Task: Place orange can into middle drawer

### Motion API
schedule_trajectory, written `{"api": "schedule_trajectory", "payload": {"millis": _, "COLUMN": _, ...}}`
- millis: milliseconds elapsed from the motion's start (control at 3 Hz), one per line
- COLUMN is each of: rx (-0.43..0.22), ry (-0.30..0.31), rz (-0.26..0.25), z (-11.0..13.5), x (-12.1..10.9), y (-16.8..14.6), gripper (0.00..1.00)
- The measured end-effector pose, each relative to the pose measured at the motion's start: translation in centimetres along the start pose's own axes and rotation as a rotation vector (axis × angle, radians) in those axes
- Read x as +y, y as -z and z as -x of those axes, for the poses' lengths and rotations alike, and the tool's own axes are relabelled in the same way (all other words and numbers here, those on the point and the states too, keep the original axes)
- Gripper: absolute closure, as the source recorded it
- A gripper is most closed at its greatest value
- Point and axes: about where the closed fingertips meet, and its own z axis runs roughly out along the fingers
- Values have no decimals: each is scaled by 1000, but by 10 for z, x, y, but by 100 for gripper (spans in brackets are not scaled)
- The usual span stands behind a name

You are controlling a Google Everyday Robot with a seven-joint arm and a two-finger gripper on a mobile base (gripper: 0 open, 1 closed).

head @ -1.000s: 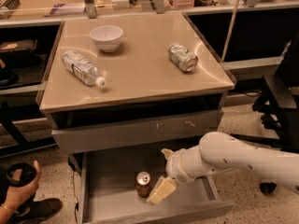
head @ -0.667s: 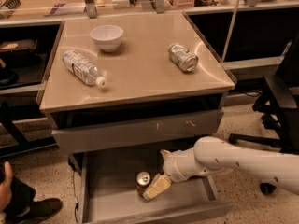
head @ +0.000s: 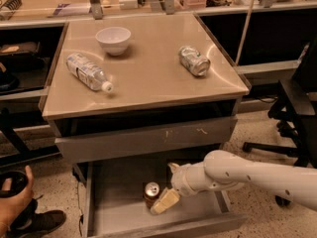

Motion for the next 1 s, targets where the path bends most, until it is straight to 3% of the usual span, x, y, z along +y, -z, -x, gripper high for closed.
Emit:
{"api": "schedule_trajectory", "payload": {"millis": 667, "rx": -107, "ry": 41, "rz": -18, "z": -10, "x": -17, "y": -48, "gripper": 0}}
{"api": "schedule_trajectory", "payload": {"millis": 1000, "rx": -147, "ry": 27, "rz": -24, "z": -19, "x": -17, "y": -64, "gripper": 0}}
